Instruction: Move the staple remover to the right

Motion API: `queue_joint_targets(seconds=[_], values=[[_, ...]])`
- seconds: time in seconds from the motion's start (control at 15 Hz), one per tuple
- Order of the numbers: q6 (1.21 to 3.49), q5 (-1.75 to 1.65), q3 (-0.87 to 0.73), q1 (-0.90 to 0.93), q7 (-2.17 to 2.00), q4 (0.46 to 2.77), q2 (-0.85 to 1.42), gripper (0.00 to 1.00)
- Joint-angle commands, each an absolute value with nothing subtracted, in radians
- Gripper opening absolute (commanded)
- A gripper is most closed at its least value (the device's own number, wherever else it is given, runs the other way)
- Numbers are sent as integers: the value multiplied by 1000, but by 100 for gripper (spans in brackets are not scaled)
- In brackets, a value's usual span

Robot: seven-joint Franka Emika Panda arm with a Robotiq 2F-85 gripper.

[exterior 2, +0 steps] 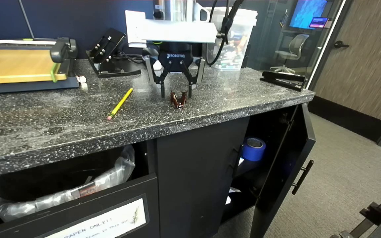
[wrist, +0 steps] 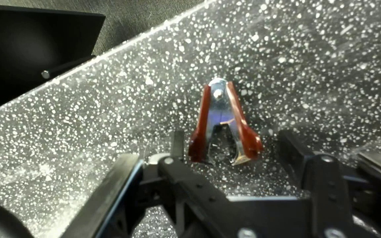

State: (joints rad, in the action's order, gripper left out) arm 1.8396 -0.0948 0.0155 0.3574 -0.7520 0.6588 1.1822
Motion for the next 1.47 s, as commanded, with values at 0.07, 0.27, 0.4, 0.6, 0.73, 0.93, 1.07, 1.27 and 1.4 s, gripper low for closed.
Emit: queue_joint_targets(seconds=[0.07,0.27,0.4,0.6,0.73,0.93,1.07,1.27,1.4], values=[[1772,-88,13,356,-775,557,1216,35],[1738,-80,18,345,-779,541,1213,13],[1708,-67,24,327,-781,529,1205,2],[1701,-54,22,272,-785,500,1181,6],[1727,-49,16,222,-807,485,1183,6],[1722,-29,-14,144,-843,372,1243,6],[1721,-14,-24,85,-877,353,1259,6],[1756,8,-35,14,-918,449,1227,6],[1741,12,-49,-23,-941,397,1271,6]])
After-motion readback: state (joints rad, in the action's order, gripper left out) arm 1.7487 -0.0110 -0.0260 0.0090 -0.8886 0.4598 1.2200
